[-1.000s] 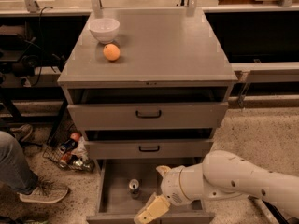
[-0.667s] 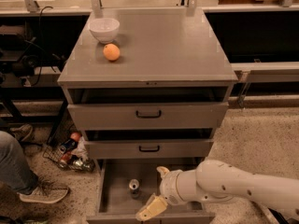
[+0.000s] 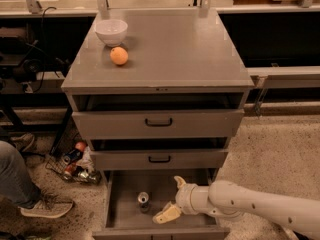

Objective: Pick redbull can from bottom drawer and place on counter

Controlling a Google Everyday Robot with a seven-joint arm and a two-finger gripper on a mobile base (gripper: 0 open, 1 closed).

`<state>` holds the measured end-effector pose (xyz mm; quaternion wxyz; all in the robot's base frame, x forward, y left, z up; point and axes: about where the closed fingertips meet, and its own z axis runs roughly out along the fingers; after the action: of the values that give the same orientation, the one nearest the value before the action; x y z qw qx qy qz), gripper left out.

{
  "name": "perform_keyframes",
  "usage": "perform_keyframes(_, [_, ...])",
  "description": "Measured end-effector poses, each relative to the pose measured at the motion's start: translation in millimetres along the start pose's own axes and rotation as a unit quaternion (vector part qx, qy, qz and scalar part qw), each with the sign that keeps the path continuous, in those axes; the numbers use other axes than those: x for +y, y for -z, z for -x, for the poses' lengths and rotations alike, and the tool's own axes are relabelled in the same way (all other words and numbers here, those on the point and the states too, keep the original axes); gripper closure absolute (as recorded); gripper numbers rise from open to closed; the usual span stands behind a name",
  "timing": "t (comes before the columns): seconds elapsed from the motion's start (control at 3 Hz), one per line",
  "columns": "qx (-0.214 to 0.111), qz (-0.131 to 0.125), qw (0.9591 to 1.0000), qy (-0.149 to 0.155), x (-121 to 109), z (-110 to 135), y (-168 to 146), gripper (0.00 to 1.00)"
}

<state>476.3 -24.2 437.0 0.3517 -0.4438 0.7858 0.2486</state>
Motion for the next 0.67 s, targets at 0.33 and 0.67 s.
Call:
perform_keyframes(0.33, [-0.033,0.008,0.9993,-0.018,-21.8,-25.2,-38.2,0.0])
perform_keyframes(0.67, [-0.046,0.011,0.9976,-0.051,-28.8,-45.0,-63.1,0.0])
